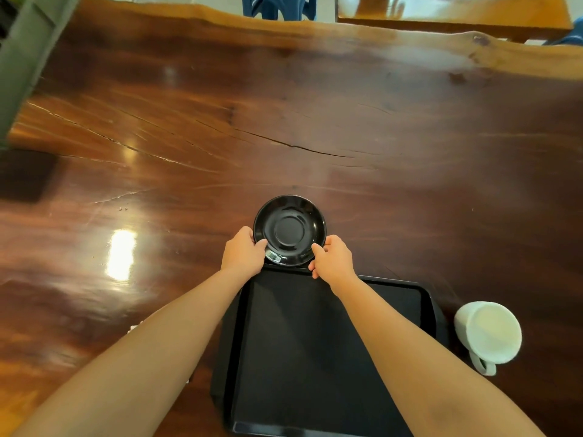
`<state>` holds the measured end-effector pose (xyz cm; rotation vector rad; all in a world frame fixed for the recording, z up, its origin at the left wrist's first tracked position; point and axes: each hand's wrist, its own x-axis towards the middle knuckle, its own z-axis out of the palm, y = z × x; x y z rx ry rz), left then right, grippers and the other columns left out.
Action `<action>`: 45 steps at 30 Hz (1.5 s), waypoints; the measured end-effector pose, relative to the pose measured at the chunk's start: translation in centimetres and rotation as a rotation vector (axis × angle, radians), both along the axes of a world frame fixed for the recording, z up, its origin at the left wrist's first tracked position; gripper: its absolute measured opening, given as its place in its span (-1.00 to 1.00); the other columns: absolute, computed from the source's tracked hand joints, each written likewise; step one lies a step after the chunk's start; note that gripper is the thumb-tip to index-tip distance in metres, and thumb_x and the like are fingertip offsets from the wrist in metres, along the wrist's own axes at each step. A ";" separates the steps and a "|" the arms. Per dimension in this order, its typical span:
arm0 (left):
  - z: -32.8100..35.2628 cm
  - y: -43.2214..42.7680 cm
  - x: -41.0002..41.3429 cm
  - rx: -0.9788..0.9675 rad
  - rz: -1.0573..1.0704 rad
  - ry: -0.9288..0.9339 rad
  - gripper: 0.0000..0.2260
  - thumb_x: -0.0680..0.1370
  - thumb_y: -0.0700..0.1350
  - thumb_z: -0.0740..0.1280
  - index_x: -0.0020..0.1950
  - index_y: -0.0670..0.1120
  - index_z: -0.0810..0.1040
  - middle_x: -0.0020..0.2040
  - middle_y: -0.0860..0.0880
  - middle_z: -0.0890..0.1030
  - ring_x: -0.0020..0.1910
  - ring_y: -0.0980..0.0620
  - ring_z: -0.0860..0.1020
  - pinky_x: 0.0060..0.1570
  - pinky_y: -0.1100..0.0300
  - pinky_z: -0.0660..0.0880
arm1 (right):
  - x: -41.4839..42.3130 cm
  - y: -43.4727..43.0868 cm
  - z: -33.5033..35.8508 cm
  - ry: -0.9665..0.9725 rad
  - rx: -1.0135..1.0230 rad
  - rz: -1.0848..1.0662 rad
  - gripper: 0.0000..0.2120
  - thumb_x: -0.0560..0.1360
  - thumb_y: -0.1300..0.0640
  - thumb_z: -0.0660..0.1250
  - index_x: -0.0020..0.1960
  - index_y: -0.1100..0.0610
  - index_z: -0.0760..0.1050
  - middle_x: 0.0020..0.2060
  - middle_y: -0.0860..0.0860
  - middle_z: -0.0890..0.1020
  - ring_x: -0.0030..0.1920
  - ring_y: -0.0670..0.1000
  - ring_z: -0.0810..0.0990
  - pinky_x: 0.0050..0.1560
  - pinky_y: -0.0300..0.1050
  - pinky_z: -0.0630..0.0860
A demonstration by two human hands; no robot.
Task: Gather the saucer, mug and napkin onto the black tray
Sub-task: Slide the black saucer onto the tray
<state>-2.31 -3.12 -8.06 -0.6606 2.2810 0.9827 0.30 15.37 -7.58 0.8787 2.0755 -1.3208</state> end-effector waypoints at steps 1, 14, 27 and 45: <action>0.1 -0.1 0.1 0.006 0.011 0.002 -0.71 0.63 -0.03 0.32 -0.19 -0.07 0.29 -0.24 -0.07 0.50 -0.38 -0.08 0.46 -0.10 -0.21 0.67 | 0.1 -0.1 0.0 -0.001 0.000 0.003 -0.91 0.64 0.17 0.21 0.00 0.18 0.35 -0.31 0.09 0.56 -0.48 -0.05 0.50 -0.47 -0.24 0.45; 3.0 -0.3 3.9 0.052 0.033 0.068 -0.80 0.64 -0.12 0.31 -0.12 -0.13 0.36 -0.30 -0.10 0.57 -0.52 0.05 0.57 -0.53 0.20 0.50 | 3.3 -0.1 2.1 0.071 0.009 0.045 -0.84 0.63 0.19 0.25 -0.11 0.11 0.34 -0.34 0.04 0.56 -0.44 -0.07 0.57 -0.44 -0.26 0.50; 4.5 -0.3 13.2 0.071 0.157 0.050 -0.75 0.62 -0.13 0.35 -0.19 -0.09 0.35 -0.21 -0.16 0.61 -0.38 -0.05 0.66 -0.33 0.00 0.69 | 11.1 -0.1 3.8 0.033 0.001 0.106 -0.88 0.63 0.21 0.24 0.10 0.27 0.41 -0.28 0.12 0.59 -0.40 -0.03 0.57 -0.37 -0.18 0.59; 2.7 -1.3 18.1 0.060 0.179 0.042 -0.75 0.61 -0.14 0.37 -0.20 -0.10 0.35 -0.24 -0.18 0.67 -0.44 0.01 0.66 -0.22 -0.05 0.70 | 14.4 -0.8 2.9 -0.028 0.027 0.179 -0.86 0.63 0.20 0.24 0.11 0.28 0.42 -0.21 0.18 0.64 -0.37 -0.01 0.59 -0.38 -0.23 0.53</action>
